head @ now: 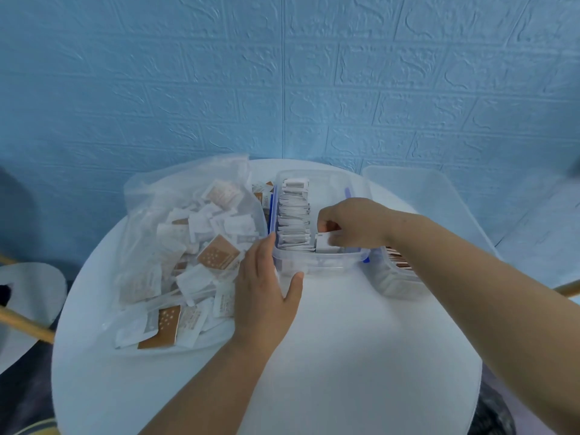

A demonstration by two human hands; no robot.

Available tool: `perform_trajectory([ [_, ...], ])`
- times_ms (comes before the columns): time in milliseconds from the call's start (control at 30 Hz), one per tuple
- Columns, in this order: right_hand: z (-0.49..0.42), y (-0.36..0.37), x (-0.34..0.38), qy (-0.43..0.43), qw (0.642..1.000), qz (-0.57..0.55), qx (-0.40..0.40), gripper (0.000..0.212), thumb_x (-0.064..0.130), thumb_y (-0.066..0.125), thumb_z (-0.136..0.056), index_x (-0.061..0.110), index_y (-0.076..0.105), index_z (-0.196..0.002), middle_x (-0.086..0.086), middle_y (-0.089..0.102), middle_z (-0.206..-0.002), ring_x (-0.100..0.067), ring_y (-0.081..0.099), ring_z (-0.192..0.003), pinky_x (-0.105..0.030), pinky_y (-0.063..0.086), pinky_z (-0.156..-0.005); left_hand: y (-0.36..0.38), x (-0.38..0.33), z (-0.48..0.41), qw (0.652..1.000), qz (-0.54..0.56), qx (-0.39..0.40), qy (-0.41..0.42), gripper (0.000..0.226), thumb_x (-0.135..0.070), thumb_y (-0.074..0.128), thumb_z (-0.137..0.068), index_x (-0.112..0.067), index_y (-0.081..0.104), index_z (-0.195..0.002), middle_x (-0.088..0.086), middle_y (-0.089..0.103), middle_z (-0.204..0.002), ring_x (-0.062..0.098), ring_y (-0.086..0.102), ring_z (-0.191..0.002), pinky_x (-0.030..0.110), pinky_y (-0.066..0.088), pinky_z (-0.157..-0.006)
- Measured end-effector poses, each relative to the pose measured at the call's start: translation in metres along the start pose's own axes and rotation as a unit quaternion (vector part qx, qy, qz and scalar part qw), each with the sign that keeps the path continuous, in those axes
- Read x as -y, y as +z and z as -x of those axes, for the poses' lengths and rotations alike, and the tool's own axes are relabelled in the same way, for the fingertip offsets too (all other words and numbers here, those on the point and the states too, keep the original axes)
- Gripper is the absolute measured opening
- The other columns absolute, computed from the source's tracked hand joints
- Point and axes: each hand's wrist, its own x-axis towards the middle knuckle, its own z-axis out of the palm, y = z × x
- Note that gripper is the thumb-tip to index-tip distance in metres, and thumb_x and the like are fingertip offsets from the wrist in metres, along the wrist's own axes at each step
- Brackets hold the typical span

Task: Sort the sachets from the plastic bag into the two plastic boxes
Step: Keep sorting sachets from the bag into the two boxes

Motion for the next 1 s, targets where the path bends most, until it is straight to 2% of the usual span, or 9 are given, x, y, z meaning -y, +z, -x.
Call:
perform_trajectory([
  [100,0.000,0.000,0.000,-0.015,0.999,-0.021,0.021,0.016,0.015,0.058,-0.082,0.014,0.059,-0.098,0.008,0.052,-0.076,-0.013,0.046,-0.074,-0.024,0.036,-0.065,0.000,-0.001,0.000,1.000,-0.001,0.000,0.000,0.068,-0.023,0.069,-0.080,-0.008,0.037,-0.138,0.012,0.043,-0.137,0.028,0.042,-0.124,0.038,0.036,-0.100],
  [233,0.002,-0.005,-0.001,-0.027,0.998,-0.028,0.048,0.014,0.014,0.060,-0.082,0.015,0.059,-0.096,0.007,0.054,-0.082,-0.009,0.046,-0.068,-0.009,0.034,-0.055,0.000,0.000,0.000,1.000,0.000,-0.004,0.008,0.067,-0.019,0.071,-0.079,-0.005,0.039,-0.136,0.015,0.045,-0.135,0.031,0.044,-0.122,0.039,0.036,-0.099],
  [333,0.005,-0.009,0.000,-0.018,0.996,-0.062,0.061,0.014,0.023,0.059,-0.087,0.017,0.062,-0.099,0.009,0.059,-0.087,-0.006,0.051,-0.071,-0.004,0.036,-0.054,0.001,0.001,0.001,1.000,-0.005,-0.009,0.013,0.065,-0.023,0.067,-0.078,-0.004,0.040,-0.135,0.016,0.047,-0.133,0.031,0.044,-0.120,0.037,0.035,-0.097],
  [433,0.009,-0.012,0.002,-0.009,0.995,-0.077,0.070,0.020,0.028,0.051,-0.091,0.017,0.065,-0.101,0.008,0.064,-0.095,-0.003,0.052,-0.072,-0.007,0.038,-0.061,0.001,0.001,0.001,1.000,-0.004,-0.002,0.012,0.067,-0.018,0.071,-0.077,-0.004,0.040,-0.135,0.016,0.046,-0.133,0.032,0.044,-0.120,0.040,0.037,-0.097],
  [600,0.010,-0.010,0.006,0.000,0.996,-0.066,0.066,0.021,0.028,0.048,-0.093,0.016,0.065,-0.097,0.012,0.057,-0.078,-0.003,0.048,-0.067,-0.021,0.037,-0.077,-0.001,0.001,0.000,1.000,-0.008,0.010,0.015,0.069,-0.015,0.072,-0.076,-0.003,0.039,-0.136,0.016,0.046,-0.133,0.033,0.046,-0.119,0.042,0.039,-0.097],
  [700,0.014,-0.011,0.007,-0.004,0.994,-0.098,0.039,0.018,0.028,0.051,-0.092,0.019,0.064,-0.100,0.012,0.059,-0.088,-0.005,0.052,-0.082,-0.016,0.038,-0.078,-0.009,-0.003,0.001,0.999,0.016,0.027,0.010,0.066,-0.014,0.069,-0.078,-0.004,0.039,-0.136,0.014,0.045,-0.133,0.030,0.046,-0.118,0.037,0.040,-0.096],
  [800,0.020,-0.013,0.013,-0.035,0.989,-0.138,-0.049,0.016,0.023,0.054,-0.091,0.019,0.065,-0.103,0.010,0.062,-0.092,-0.006,0.053,-0.084,-0.002,0.035,-0.069,-0.030,-0.006,0.006,0.998,0.064,0.004,0.020,0.049,-0.017,0.063,-0.083,-0.008,0.048,-0.128,0.007,0.051,-0.124,0.017,0.049,-0.111,0.030,0.044,-0.088],
  [900,0.032,-0.008,0.039,-0.088,0.963,-0.221,-0.128,0.013,0.016,0.058,-0.090,0.017,0.067,-0.099,0.004,0.067,-0.089,-0.011,0.059,-0.082,-0.013,0.044,-0.073,-0.061,0.009,0.022,0.998,0.041,-0.019,0.046,0.030,-0.031,0.048,-0.085,-0.012,0.063,-0.104,-0.002,0.063,-0.098,0.008,0.053,-0.091,0.019,0.040,-0.078],
  [1000,0.042,0.012,0.078,-0.151,0.941,-0.276,-0.122,0.013,0.014,0.060,-0.089,0.015,0.069,-0.098,0.003,0.067,-0.086,-0.005,0.057,-0.079,-0.008,0.043,-0.070,-0.088,0.039,0.039,0.997,-0.035,-0.032,0.058,0.030,-0.030,0.043,-0.083,-0.013,0.067,-0.088,-0.001,0.065,-0.087,0.010,0.052,-0.085,0.018,0.038,-0.075],
])
